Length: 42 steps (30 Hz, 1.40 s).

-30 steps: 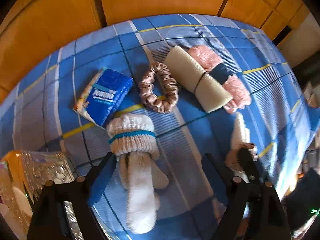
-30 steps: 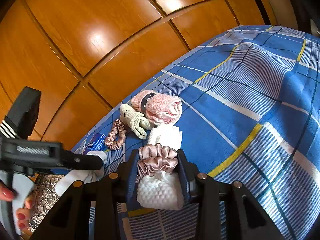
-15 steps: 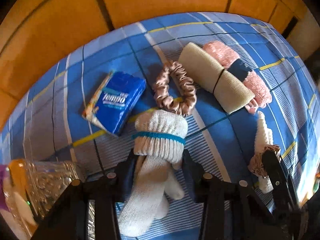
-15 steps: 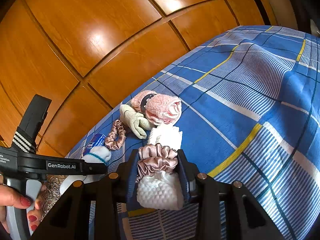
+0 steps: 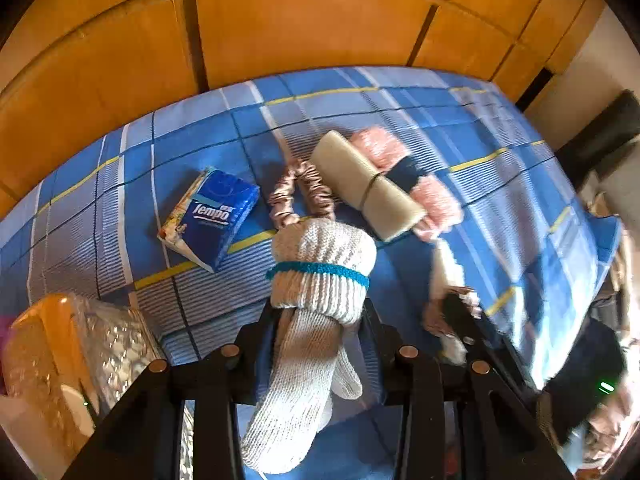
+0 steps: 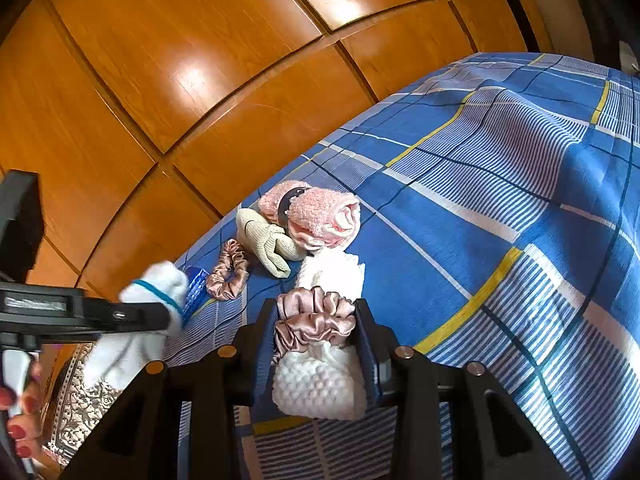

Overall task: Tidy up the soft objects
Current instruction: 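Carry the white knit sock into the gold tray and open the left tool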

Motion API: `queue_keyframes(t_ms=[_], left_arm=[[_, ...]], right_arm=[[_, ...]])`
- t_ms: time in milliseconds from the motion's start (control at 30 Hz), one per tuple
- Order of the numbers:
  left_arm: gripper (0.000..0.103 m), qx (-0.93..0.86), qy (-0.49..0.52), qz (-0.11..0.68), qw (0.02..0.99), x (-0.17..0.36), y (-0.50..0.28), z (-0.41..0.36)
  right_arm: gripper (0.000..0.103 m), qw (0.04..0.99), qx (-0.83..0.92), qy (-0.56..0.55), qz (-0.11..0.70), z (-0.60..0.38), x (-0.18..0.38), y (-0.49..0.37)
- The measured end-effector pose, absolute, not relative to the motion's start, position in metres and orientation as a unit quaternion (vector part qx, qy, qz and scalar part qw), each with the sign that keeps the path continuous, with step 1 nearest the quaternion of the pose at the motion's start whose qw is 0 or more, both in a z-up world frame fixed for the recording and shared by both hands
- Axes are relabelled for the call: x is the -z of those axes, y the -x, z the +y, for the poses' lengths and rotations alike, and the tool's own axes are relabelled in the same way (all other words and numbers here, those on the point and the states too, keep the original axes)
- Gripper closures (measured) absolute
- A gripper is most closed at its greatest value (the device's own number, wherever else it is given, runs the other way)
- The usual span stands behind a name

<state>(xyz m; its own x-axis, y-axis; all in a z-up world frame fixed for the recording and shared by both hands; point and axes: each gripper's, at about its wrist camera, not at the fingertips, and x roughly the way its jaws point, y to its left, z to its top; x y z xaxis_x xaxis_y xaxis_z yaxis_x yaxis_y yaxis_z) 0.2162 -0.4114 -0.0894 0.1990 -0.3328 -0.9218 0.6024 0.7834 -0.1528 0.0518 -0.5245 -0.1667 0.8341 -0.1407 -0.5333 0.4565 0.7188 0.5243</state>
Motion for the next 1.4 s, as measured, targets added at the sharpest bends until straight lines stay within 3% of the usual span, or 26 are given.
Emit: queue_keyframes(t_ms=[367,733,1100,1400], left_arm=[[0.065,0.387,-0.069,0.517,0.761,0.029,-0.174,-0.379],[0.065,0.417,-0.024,0.46,0.784,-0.029,-0.151,-0.294],[0.065,0.383,0.037,0.428,0.818,-0.045,-0.152,-0.178],[0.064,0.306,0.083,0.447,0.836,-0.018,-0.165,-0.071]], right_arm=[[0.066,0.898,0.174,-0.325,0.241,-0.522,0.165,-0.054],[0.066,0.899,0.184,-0.311,0.247,-0.519,0.166,-0.059],[0.066,0.9,0.2,-0.285,0.262,-0.515,0.163,-0.064],[0.066,0.9,0.206,-0.27,0.274,-0.512,0.162,-0.066]])
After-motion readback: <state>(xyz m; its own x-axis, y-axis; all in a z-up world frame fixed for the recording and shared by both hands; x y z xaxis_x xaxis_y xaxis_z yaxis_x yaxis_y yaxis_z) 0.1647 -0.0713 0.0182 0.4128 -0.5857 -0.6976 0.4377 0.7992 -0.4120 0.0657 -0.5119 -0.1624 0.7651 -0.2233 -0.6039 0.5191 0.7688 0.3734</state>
